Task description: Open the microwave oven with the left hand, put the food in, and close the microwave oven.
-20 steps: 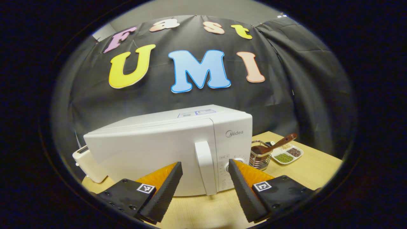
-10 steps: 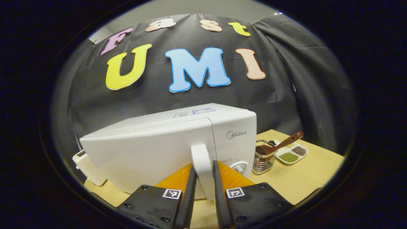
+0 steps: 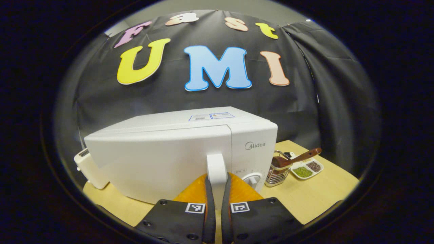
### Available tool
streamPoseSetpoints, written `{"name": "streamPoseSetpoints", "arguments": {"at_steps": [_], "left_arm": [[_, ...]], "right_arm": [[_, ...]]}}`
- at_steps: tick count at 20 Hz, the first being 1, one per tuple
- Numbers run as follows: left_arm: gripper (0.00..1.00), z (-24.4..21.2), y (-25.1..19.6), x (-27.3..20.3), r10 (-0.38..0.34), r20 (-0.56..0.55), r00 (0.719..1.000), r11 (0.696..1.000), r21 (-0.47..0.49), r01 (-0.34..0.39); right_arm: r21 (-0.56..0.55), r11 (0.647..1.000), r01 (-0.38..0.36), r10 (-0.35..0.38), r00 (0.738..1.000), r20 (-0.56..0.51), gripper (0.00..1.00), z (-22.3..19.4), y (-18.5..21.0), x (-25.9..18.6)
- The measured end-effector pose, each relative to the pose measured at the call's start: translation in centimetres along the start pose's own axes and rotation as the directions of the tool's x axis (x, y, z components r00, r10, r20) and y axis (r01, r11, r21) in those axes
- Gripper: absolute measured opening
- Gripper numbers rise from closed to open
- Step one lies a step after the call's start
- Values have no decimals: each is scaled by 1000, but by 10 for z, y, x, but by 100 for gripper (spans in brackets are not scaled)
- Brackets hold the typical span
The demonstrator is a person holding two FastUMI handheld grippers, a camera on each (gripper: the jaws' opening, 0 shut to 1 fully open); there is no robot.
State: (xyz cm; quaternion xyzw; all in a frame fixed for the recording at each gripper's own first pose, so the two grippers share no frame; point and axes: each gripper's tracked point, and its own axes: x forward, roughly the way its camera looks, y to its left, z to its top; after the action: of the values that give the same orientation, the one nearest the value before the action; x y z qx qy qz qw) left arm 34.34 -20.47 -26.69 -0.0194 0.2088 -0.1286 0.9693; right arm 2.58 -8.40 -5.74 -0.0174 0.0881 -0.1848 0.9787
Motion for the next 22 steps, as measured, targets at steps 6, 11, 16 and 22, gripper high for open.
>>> {"name": "streamPoseSetpoints", "arguments": {"at_steps": [6,11,16,22], "left_arm": [[13,-17,8,-59,16,26,1000,1000,10,-16],[13,-30,24,-105,59,1,998,998,8,-59],[13,-47,52,-157,142,-16,990,990,1,-142],[13,-67,99,-215,270,-33,962,963,-5,-271]], "right_arm": [[0,995,-95,95,995,42,96,12,0,-6],[26,978,-205,203,977,71,96,13,11,-16],[45,950,-310,305,948,91,96,12,15,-27],[70,907,-415,411,909,67,96,-1,27,-40]]}}
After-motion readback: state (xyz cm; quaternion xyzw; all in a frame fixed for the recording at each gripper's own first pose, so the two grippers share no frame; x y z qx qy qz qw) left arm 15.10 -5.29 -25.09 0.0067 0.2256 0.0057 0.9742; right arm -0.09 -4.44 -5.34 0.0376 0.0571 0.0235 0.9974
